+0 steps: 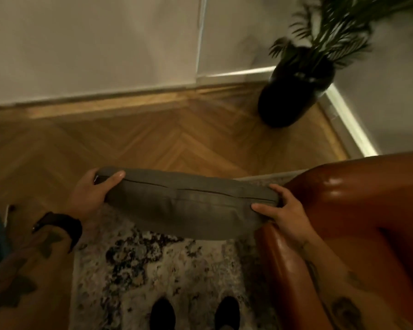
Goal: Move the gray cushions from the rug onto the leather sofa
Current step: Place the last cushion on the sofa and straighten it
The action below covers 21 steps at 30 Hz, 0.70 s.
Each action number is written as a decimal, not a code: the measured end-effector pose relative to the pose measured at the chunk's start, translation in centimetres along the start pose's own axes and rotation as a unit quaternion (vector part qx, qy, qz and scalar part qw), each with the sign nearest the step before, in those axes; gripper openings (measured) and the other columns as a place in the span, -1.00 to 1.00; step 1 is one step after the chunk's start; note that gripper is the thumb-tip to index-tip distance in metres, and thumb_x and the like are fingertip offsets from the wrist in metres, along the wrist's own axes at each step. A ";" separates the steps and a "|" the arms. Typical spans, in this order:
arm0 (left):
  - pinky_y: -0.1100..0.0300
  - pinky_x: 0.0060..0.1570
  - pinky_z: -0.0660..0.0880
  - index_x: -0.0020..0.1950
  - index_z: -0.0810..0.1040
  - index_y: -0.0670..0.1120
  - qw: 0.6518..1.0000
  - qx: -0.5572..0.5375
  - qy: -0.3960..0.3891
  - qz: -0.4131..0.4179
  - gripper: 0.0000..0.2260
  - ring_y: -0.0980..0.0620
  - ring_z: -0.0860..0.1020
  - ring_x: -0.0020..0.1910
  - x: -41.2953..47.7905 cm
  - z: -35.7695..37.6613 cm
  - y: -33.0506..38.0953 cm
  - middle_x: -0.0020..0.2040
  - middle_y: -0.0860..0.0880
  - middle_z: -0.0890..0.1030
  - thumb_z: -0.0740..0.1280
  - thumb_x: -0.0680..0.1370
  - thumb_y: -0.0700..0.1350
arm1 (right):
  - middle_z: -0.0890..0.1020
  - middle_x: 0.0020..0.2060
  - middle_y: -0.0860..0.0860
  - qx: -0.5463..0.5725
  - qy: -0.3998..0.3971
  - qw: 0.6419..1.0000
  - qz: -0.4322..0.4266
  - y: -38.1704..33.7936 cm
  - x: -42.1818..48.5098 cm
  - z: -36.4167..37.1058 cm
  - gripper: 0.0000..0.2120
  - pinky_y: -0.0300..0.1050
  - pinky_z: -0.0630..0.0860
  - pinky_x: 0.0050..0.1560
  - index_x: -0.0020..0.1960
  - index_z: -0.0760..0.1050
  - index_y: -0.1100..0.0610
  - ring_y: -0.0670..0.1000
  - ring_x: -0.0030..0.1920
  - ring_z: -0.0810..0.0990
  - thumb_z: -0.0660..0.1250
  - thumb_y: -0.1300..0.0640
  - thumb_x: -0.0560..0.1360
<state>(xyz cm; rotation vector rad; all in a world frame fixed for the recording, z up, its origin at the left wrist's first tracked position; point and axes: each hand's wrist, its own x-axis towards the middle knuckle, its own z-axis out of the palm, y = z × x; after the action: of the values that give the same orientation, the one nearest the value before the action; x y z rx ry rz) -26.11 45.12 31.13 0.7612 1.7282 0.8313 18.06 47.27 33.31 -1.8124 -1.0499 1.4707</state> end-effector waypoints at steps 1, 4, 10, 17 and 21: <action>0.08 0.06 0.54 0.33 0.46 0.04 1.000 -0.008 -0.004 0.007 -0.30 0.00 0.58 0.14 -0.7 -0.4 1.3 0.21 0.08 0.57 0.43 0.29 0.35 | 0.58 0.23 0.01 -0.002 0.017 1.000 -0.012 -1.3 -1.1 -0.3 -0.18 0.12 0.66 0.11 0.37 0.48 0.00 0.08 0.17 0.64 0.68 -0.01 0.15; 0.13 0.01 0.54 0.32 0.48 0.07 0.998 -0.025 -0.009 0.054 -0.33 0.01 0.56 0.18 -3.2 -0.8 7.8 0.21 0.11 0.57 0.48 0.27 0.28 | 0.66 0.10 -0.03 0.010 0.084 0.994 -0.062 -6.1 -4.9 -2.3 -0.46 -0.04 0.68 0.04 0.24 0.57 -0.02 -0.07 0.03 0.69 0.64 0.07 0.31; -0.04 0.20 0.52 0.39 0.45 0.09 0.981 -0.032 -0.051 0.183 -0.37 -0.07 0.52 0.23 -6.3 1.2 19.5 0.32 -0.04 0.49 0.54 0.34 0.02 | 0.69 0.04 0.03 -0.021 0.199 0.969 -0.142 -14.0 -12.6 -8.3 -0.58 -0.15 0.65 -0.11 0.17 0.63 0.10 -0.01 0.02 0.68 0.60 0.01 0.36; -0.01 0.31 0.38 0.39 0.45 0.01 0.944 0.156 -0.128 0.261 -0.41 -0.15 0.44 0.33 -9.5 8.5 27.0 0.40 -0.14 0.45 0.49 0.40 0.11 | 0.76 -0.18 -0.03 -0.017 0.288 0.933 -0.215 -18.7 -21.6 -14.3 -0.75 -0.13 0.64 -0.21 -0.04 0.69 0.01 -0.02 -0.13 0.74 0.60 -0.05 0.34; 0.01 0.40 0.22 0.43 0.38 0.10 0.853 0.255 -0.181 0.417 -0.22 -0.10 0.26 0.46 -16.6 16.5 30.3 0.47 -0.09 0.31 0.49 0.26 0.29 | 0.76 -0.18 -0.02 -0.063 0.302 0.926 -0.216 -20.9 -25.4 -16.6 -0.74 -0.08 0.66 -0.18 -0.03 0.68 0.02 -0.05 -0.16 0.74 0.59 -0.06 0.35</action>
<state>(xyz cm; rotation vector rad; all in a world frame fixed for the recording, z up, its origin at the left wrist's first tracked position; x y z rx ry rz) -2.79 51.49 60.80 1.9839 1.2384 0.6970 27.52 37.42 67.49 -1.7909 -1.1287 0.5369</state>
